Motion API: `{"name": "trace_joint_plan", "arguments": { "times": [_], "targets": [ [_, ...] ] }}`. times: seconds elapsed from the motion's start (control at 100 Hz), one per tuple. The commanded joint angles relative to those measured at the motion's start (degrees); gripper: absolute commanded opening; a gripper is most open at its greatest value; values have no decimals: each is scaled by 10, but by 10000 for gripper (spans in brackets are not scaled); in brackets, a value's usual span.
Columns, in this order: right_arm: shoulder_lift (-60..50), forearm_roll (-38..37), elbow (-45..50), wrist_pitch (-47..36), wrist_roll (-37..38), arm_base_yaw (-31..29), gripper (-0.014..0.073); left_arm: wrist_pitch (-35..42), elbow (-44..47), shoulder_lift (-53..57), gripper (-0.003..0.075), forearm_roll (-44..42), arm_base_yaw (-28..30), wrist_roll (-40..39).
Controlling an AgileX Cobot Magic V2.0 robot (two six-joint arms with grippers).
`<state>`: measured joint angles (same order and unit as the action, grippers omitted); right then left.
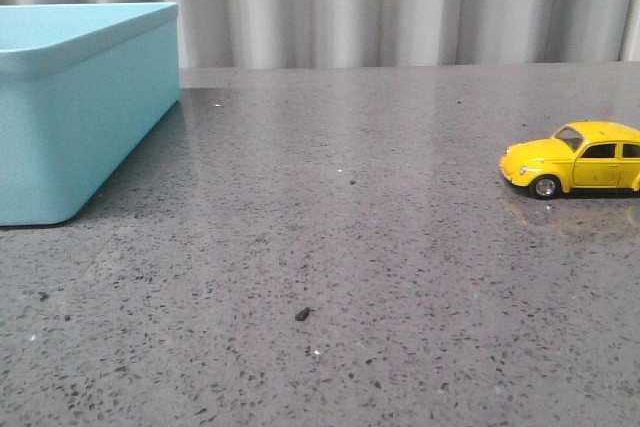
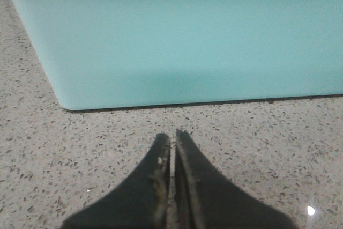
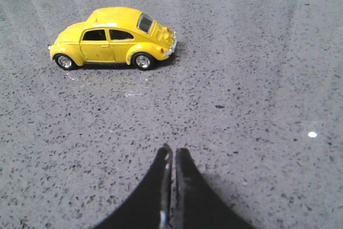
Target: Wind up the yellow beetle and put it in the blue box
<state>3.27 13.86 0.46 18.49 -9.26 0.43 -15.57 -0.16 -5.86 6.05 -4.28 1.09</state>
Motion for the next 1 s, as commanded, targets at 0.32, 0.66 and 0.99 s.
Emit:
{"name": "trace_joint_plan", "arguments": {
  "times": [0.32,0.66,0.99],
  "targets": [
    [8,-2,15,-28,-2,-4,-41,39,16,-7,-21,4,0,-5],
    [8,-2,15,-28,-2,-4,-41,39,16,-7,-21,4,0,-5],
    [8,-2,14,-41,-2,-4,-41,39,16,-7,-21,4,0,-5]
  ]
}}
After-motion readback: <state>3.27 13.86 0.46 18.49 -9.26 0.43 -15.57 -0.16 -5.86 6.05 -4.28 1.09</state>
